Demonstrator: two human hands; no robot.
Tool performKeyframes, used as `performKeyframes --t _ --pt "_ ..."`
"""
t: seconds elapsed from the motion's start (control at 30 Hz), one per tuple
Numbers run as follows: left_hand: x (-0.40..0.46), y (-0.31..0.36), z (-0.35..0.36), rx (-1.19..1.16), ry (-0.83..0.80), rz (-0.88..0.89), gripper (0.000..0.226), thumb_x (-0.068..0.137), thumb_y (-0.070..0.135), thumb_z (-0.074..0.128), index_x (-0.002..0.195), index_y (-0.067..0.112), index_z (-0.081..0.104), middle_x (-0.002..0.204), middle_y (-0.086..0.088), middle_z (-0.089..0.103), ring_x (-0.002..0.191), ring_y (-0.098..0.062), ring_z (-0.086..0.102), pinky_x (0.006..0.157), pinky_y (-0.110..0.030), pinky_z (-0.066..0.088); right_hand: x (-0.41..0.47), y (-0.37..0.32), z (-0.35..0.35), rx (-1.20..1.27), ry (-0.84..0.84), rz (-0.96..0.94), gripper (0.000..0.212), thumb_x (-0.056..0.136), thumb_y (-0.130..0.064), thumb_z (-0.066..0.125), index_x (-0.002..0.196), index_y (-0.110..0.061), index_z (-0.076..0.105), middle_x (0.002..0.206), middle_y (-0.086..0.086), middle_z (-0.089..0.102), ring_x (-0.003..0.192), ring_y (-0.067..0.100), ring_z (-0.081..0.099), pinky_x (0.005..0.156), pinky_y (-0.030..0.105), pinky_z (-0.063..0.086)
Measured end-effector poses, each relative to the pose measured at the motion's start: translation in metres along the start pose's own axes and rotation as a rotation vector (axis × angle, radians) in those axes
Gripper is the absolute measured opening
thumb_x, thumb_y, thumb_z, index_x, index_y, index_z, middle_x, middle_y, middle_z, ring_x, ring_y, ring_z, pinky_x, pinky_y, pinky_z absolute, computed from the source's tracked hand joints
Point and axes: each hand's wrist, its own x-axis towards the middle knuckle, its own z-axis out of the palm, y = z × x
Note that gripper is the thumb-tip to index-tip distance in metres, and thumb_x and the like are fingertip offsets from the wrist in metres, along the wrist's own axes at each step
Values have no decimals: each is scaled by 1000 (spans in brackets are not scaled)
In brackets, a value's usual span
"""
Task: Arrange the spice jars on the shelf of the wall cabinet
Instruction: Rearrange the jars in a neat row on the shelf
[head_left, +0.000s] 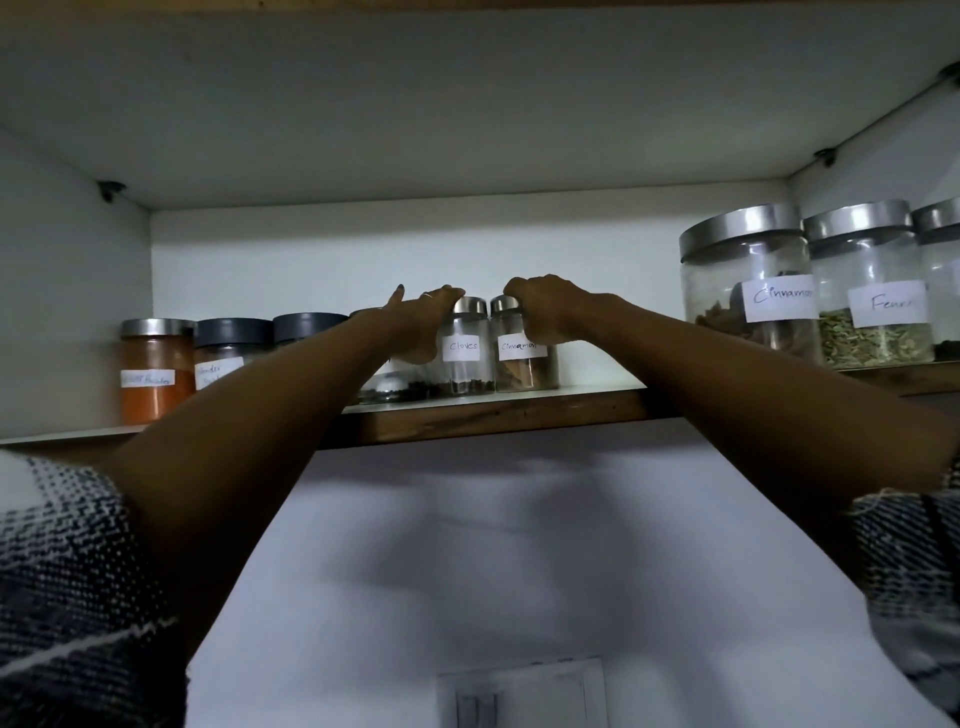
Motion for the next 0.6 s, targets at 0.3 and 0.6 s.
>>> performKeyframes --t 0.3,0.6 --pt "-3 1 5 71 -23 -14 94 81 -15 44 148 15 -15 158 -9 -14 147 -24 -4 116 -44 -9 -7 -4 9 -84 -66 3 69 85 2 53 144 -5 18 156 16 6 143 36 13 107 46 34" --pt "-17 9 -14 126 212 32 70 90 -3 43 149 10 9 151 -12 34 143 -23 23 115 -48 -12 -19 -8 4 -264 202 -28 64 87 5 46 145 -5 20 151 20 24 136 36 30 109 44 28"
